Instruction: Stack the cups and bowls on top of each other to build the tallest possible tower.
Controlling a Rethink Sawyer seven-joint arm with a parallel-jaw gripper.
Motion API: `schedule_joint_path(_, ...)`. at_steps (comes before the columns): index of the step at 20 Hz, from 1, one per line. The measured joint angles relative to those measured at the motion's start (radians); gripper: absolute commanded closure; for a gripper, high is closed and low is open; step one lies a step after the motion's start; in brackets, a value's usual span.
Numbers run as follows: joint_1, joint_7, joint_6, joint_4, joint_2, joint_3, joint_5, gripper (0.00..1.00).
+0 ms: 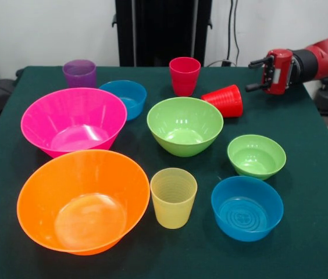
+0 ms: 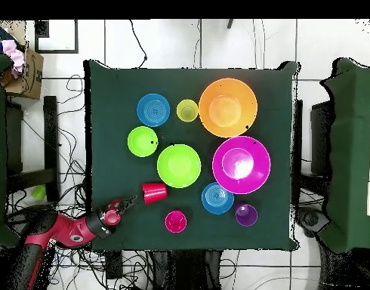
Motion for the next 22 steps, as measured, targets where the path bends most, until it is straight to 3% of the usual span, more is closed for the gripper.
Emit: schedule_joint_path(22,-0.023,0.000,0.000,-0.002,0.030,0.000,0.000,0.00)
